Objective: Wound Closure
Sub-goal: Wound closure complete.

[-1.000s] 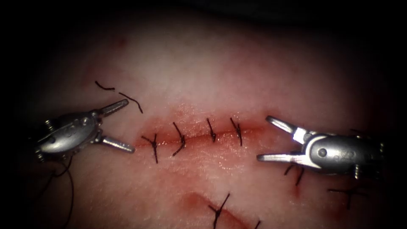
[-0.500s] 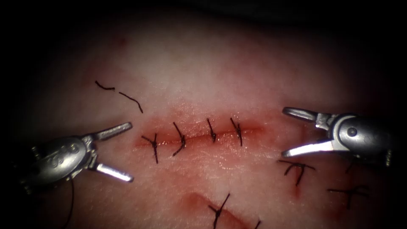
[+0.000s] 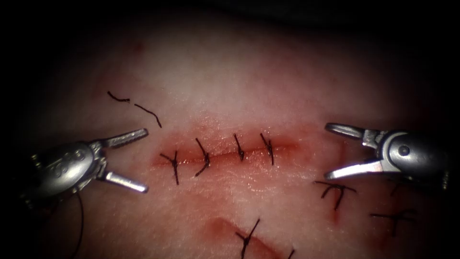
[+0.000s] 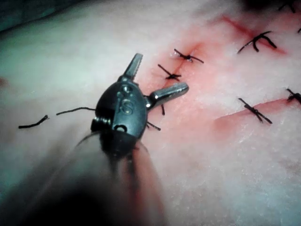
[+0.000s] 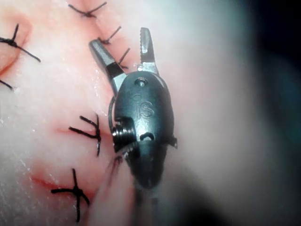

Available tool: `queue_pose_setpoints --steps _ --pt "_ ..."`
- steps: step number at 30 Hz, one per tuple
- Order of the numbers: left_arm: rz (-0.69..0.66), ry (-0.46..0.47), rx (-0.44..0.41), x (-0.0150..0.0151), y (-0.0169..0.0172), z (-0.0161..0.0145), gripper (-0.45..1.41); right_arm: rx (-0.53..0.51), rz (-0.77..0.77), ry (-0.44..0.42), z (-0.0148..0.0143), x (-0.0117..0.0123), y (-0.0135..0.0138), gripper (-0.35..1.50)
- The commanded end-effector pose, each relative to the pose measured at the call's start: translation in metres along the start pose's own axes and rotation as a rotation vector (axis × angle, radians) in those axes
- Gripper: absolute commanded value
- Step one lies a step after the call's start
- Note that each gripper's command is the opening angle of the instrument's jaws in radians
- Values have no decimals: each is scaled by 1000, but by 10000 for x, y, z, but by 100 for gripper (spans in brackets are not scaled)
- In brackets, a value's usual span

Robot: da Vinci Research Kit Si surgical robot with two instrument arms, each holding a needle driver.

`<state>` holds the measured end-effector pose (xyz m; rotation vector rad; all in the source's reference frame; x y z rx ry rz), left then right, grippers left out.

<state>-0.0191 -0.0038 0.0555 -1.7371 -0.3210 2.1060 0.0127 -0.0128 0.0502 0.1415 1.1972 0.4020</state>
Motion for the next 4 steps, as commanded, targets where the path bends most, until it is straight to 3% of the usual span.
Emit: queue_pose_setpoints --steps 1,4 --pt "1 -1 2 -3 -5 7 46 1 -1 3 10 -3 0 138" --pt "0 -4 6 -2 -6 7 46 2 -3 4 10 -4 -2 138"
